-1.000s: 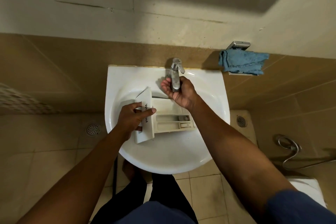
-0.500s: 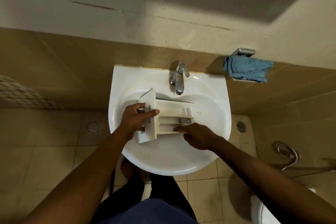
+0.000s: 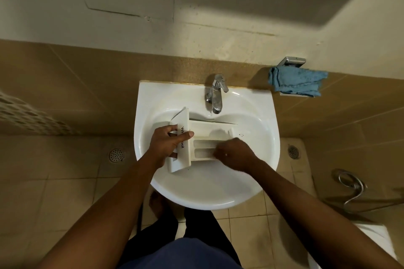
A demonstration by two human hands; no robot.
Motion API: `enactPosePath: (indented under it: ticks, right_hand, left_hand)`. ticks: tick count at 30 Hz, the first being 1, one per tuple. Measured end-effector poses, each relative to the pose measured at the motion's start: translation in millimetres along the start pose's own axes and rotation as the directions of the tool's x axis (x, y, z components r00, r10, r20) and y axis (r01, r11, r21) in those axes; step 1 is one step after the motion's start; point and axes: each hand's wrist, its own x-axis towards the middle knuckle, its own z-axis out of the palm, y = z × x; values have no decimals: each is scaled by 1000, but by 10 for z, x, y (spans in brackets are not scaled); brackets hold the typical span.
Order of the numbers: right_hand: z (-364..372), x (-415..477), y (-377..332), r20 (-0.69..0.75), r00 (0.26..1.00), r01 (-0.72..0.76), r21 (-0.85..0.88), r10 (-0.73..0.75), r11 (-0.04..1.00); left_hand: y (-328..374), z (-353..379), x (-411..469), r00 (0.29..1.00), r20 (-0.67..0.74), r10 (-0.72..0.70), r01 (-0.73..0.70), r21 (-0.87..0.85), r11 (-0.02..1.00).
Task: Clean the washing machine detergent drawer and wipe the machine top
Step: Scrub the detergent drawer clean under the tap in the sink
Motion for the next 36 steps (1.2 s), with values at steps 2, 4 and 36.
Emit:
enactPosePath:
  ticks: [2,4,36]
  right_hand:
    - [-123,254,-196,-142,973,-135,287,181,948]
    - [-252,533,-350,-119,873,-222,766,474,603]
    - [526,-237,-741,-273,961,133,360,-31,923]
  left_hand:
    - [12,0,-2,1000,-1,-6,6,7,1000]
    - [14,3,2,1000,1,-10,10,11,1000]
    - [9,-2,16,1000,-4,5,-5,-10,1000]
